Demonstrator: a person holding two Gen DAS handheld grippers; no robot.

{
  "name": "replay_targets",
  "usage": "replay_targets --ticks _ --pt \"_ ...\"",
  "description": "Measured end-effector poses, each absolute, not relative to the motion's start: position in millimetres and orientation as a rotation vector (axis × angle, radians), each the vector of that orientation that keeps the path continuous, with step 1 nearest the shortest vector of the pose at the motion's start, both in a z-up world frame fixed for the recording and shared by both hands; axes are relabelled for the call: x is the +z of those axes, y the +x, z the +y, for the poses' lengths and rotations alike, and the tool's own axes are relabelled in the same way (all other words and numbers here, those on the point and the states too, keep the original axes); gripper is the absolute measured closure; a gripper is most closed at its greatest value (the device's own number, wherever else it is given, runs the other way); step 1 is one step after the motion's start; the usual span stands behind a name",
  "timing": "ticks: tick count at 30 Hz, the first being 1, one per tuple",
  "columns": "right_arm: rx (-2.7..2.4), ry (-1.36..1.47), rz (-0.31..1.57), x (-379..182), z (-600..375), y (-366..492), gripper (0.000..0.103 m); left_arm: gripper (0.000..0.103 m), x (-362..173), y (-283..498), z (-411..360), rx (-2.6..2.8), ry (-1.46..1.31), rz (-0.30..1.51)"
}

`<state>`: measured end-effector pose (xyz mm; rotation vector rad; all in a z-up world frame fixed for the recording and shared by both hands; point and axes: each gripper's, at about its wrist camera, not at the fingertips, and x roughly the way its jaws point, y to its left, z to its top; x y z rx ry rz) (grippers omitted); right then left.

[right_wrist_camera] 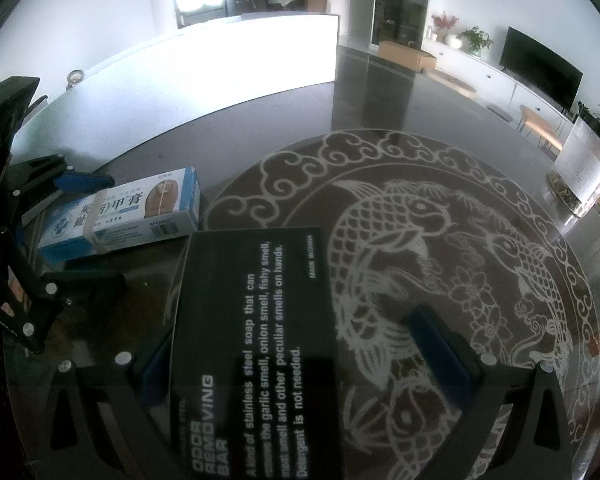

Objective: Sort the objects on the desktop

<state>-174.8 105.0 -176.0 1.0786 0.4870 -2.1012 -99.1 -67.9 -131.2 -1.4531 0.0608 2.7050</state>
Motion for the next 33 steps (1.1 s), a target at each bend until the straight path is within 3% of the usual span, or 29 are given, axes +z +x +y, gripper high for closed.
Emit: replay_targets --ticks 33 --pt "-2.100 1.079 0.488 -170.2 108.5 -172.7 0.000 0.000 -131.6 -99.6 -67.7 2.705 -1.453 0.060"
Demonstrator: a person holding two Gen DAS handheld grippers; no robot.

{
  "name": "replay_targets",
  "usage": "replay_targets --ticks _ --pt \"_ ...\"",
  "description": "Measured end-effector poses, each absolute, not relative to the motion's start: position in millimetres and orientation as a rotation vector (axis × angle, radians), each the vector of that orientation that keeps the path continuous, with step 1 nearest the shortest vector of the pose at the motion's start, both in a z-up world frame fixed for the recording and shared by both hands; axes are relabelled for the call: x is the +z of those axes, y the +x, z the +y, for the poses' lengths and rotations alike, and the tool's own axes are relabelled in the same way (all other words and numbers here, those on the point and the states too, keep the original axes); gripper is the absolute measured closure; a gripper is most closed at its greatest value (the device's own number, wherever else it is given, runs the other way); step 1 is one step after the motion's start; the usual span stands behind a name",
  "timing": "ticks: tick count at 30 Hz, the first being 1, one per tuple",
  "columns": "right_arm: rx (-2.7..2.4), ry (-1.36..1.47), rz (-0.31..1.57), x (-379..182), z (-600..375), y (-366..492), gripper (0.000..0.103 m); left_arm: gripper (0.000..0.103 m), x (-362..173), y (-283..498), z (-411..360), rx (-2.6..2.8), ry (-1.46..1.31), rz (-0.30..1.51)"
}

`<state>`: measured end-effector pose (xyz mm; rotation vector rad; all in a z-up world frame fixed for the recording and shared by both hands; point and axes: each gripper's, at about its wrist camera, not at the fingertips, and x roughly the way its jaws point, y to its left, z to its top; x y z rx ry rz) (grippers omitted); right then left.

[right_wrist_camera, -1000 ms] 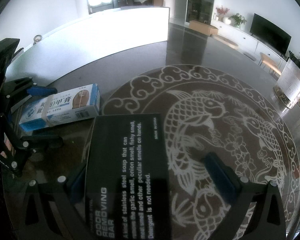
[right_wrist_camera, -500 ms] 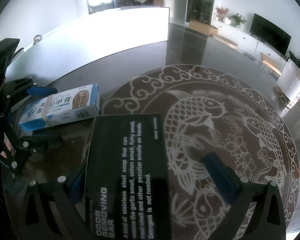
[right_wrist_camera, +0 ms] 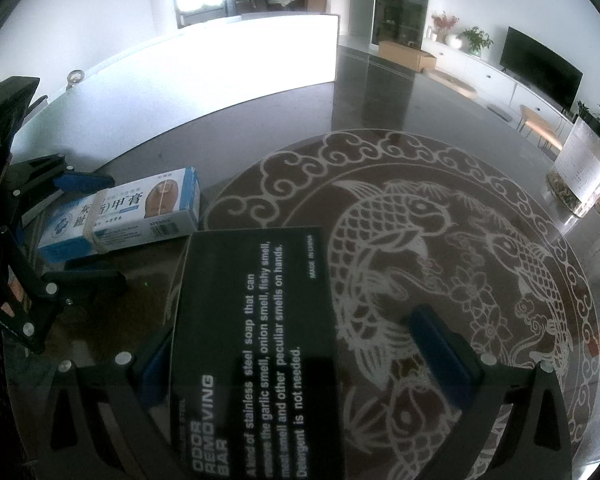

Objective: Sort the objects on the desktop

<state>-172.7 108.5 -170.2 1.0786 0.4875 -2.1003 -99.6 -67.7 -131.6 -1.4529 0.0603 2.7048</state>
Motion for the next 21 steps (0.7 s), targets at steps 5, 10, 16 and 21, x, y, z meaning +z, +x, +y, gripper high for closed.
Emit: replay_targets --ticks 5,10,16,21 --pt "-2.100 1.079 0.488 -170 109 -173 0.000 0.000 -132 -99 -68 2.704 -1.452 0.059" --pt "-2.100 1.078 0.488 -170 109 -173 0.000 0.000 -132 -99 -67 2.705 -1.452 0.059" --pt "-2.100 1.078 0.488 -174 106 -174 0.000 0.000 -132 -100 -67 2.704 -1.452 0.060" --pt "-2.100 1.078 0.488 -180 103 -176 0.000 0.000 -132 -100 -67 2.703 -1.451 0.058"
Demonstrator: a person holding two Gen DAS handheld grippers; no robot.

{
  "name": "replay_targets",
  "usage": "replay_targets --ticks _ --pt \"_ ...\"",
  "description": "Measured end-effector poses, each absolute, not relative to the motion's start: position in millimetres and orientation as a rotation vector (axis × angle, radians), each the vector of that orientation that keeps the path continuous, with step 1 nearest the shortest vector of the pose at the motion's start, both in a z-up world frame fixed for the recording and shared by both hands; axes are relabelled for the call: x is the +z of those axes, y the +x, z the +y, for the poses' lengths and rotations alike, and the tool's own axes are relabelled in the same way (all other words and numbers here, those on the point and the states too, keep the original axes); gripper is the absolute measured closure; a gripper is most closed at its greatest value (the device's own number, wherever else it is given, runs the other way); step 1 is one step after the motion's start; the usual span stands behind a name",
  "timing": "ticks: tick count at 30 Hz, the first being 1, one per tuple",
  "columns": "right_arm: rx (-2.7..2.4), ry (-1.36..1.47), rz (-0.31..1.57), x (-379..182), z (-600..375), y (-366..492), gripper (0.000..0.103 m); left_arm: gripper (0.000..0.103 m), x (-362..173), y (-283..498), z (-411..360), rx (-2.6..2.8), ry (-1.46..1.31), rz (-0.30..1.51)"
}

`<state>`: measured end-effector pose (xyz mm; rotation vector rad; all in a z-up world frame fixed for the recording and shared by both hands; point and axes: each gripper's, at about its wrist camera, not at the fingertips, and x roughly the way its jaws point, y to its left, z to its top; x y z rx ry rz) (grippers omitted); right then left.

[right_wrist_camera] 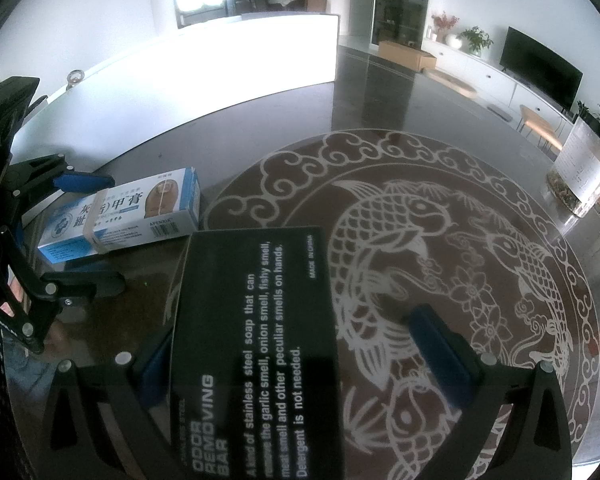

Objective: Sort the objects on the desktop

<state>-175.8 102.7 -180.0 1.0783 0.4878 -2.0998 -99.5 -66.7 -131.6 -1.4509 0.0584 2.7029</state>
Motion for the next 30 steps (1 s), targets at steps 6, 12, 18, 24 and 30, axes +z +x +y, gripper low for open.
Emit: replay_targets --ticks 6,12,18,24,30 --pt "-2.100 1.078 0.488 -180.1 102.5 -175.7 0.000 0.000 -131.3 -99.5 -66.0 2.702 -1.450 0.059" --pt "-2.100 1.078 0.488 -174.0 106.0 -173.8 0.000 0.000 -131.4 -99.3 -66.2 2.703 -1.450 0.060" --pt "-2.100 1.078 0.488 -173.6 106.2 -173.8 0.000 0.000 -131.2 -99.5 -65.9 2.703 -1.449 0.060" --pt "-2.100 1.078 0.488 -174.4 105.6 -174.0 0.000 0.000 -131.2 -99.7 -65.2 2.703 -1.449 0.063" --pt "-2.100 1.078 0.488 -172.9 106.6 -173.5 0.000 0.000 -131.3 -99.9 -65.0 2.704 -1.449 0.062"
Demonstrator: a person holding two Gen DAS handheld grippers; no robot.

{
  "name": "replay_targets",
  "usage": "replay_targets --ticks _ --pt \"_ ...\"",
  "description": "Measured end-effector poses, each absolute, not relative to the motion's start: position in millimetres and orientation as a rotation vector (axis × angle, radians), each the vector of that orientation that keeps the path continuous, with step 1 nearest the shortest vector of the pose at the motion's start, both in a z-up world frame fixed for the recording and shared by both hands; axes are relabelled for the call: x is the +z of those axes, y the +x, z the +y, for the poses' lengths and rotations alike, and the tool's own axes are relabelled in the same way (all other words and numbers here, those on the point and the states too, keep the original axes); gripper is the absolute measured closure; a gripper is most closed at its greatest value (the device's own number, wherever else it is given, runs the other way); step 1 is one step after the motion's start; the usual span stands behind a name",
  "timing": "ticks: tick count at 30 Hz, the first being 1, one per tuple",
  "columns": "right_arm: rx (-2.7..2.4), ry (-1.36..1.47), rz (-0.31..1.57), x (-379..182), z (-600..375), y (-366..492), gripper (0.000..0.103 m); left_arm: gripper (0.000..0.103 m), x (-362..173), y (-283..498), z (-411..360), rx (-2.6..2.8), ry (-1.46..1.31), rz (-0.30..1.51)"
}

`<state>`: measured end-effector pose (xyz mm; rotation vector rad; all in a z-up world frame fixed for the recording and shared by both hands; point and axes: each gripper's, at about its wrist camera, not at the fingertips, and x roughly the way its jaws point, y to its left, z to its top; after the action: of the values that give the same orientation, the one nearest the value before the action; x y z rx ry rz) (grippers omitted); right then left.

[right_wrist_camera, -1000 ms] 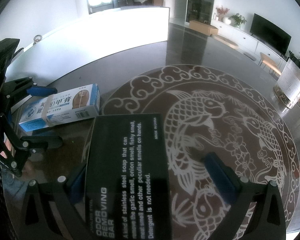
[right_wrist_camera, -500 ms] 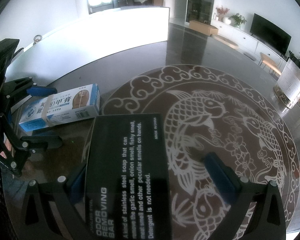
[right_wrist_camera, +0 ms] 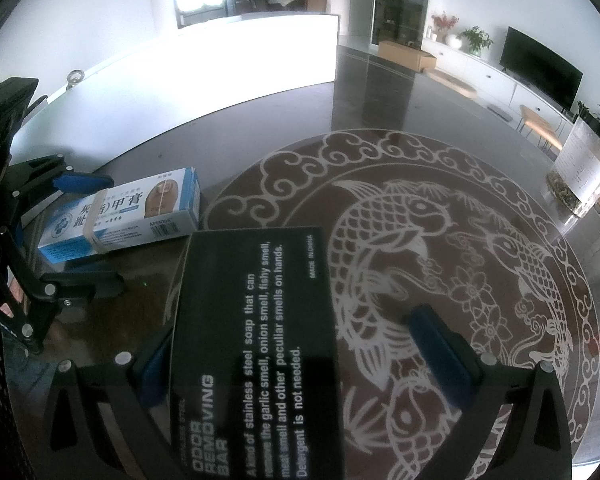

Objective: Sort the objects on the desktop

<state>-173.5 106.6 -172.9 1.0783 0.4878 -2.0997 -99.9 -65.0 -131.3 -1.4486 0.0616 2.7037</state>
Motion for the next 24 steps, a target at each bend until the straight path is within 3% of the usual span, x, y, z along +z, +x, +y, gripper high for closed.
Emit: replay_targets --ticks 24 --pt "-2.100 1.078 0.488 -176.0 104.9 -174.6 0.000 0.000 -131.7 -99.7 -65.4 2.704 -1.448 0.061"
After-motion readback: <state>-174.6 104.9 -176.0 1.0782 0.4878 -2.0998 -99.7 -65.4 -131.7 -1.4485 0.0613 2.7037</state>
